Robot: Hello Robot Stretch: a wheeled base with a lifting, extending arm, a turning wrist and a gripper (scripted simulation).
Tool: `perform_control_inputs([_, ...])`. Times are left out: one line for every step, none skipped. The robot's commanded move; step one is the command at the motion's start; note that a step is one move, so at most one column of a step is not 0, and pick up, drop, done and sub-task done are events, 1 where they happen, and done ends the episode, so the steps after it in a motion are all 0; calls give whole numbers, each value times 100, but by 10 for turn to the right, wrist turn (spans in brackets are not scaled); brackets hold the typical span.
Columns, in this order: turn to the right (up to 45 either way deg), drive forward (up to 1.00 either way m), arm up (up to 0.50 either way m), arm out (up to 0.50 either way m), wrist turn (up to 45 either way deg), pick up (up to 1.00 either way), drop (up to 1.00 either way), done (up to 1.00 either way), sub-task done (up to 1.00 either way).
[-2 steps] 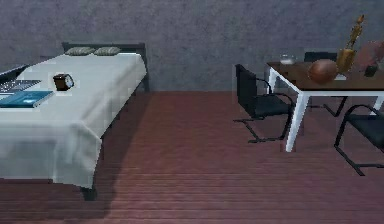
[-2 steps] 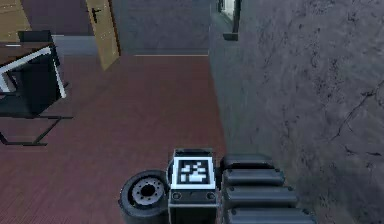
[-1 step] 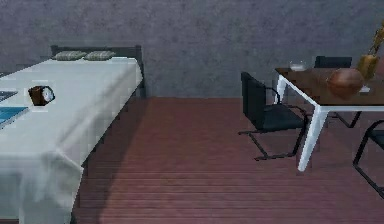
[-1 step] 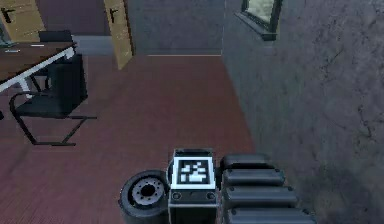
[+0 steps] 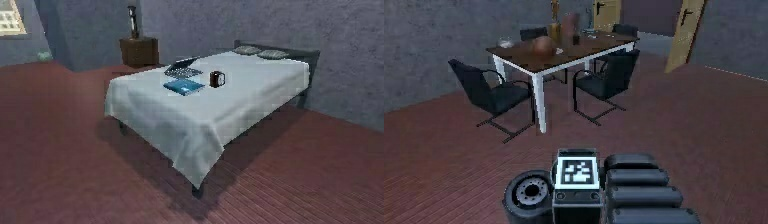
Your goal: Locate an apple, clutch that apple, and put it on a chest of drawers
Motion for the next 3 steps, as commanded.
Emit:
perform_control_inputs([-390, 0, 0, 0, 0, 0, 0, 0, 0])
perform_control_inputs([0, 100, 0, 0, 0, 0, 0, 0, 0])
perform_control_inputs([0, 100, 0, 0, 0, 0, 0, 0, 0])
